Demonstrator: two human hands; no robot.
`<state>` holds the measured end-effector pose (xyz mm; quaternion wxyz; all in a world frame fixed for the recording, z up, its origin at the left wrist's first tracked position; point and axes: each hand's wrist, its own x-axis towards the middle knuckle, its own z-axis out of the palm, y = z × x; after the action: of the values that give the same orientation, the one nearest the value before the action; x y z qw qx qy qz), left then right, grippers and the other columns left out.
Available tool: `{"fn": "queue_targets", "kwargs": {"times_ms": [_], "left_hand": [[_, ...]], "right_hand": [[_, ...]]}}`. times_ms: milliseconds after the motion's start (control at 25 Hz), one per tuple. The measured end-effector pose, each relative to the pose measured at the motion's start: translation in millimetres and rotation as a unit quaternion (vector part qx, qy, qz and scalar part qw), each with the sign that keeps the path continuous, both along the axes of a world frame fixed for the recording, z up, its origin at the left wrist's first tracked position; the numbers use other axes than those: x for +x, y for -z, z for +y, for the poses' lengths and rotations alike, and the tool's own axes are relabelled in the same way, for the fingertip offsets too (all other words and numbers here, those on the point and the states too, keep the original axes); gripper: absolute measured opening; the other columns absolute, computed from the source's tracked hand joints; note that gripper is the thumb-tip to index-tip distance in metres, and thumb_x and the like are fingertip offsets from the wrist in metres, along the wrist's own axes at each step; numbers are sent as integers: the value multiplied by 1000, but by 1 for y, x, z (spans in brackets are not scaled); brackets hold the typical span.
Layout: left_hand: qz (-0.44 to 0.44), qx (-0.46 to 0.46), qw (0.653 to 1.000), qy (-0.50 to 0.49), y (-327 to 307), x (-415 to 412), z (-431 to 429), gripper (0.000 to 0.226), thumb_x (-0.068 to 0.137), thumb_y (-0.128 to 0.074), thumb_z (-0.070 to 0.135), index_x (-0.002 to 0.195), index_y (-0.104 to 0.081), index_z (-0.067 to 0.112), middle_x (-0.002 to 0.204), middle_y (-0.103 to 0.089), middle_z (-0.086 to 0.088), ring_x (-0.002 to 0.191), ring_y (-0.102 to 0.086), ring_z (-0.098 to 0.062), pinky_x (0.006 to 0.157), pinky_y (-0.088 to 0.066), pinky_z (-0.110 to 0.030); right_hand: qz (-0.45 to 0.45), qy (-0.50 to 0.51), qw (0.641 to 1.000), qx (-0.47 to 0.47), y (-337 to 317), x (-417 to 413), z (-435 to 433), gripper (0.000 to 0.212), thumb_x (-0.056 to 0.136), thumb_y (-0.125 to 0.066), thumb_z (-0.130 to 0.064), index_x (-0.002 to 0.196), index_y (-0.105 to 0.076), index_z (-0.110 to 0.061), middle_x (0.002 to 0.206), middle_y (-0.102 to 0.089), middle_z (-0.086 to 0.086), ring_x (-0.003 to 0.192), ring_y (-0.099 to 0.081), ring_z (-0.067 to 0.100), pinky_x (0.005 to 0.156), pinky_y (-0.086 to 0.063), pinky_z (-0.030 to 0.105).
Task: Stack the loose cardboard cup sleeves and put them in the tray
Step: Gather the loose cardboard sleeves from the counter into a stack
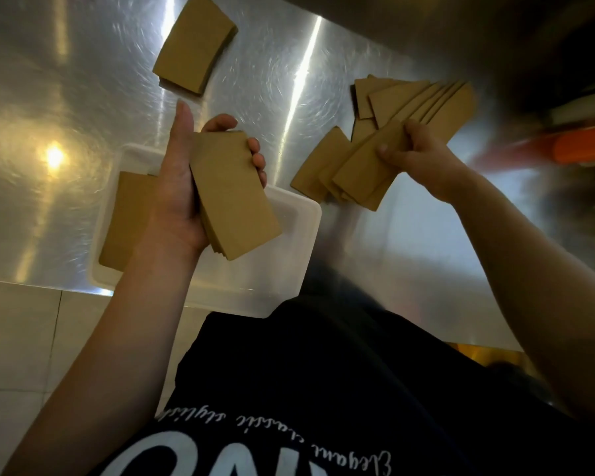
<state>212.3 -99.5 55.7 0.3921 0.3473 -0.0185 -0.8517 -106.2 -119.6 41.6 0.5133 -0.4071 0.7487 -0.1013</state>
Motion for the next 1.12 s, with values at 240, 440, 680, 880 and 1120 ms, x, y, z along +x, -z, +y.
{"fn": "queue_targets", "kwargs": {"times_ms": [240,440,680,880,1120], "left_hand": [[-7,5,1000,21,-3,-5,-1,48,93,-40,64,99,-62,21,96,-63,-8,84,-62,-18,79,-53,-34],[-6,22,998,67,-8,-17,2,50,92,-43,65,102,-62,20,99,-63,-10,88,-62,-20,81,-53,-37],[-43,24,987,156,-15,-35,12,42,89,-58,56,110,-62,21,103,-70,-12,91,-68,-24,81,-57,-39],[-54,-8,968,244,-21,-55,22,69,89,-44,65,137,-53,16,122,-68,-15,106,-69,-29,83,-56,-44],[12,7,978,208,-13,-51,30,77,72,-71,56,136,-56,16,123,-67,-15,105,-70,-30,78,-59,-43]], "right_hand": [[-41,14,999,-21,-4,14,14,32,94,-59,-21,122,-46,-13,108,-55,-9,96,-57,5,76,-50,19],[-89,6,994,-56,-36,13,17,50,91,-63,-28,133,-45,-8,117,-58,2,104,-59,14,84,-51,27],[-301,-3,954,-12,-74,28,31,40,89,-57,-17,126,-47,-4,116,-57,12,116,-57,25,99,-48,38],[-232,-97,967,-36,-75,72,38,49,86,-65,-27,127,-44,-11,121,-56,4,114,-59,22,94,-53,39],[-7,-190,962,-199,-66,103,51,45,86,-65,-41,125,-51,-24,119,-50,-2,102,-50,3,81,-43,9]]}}
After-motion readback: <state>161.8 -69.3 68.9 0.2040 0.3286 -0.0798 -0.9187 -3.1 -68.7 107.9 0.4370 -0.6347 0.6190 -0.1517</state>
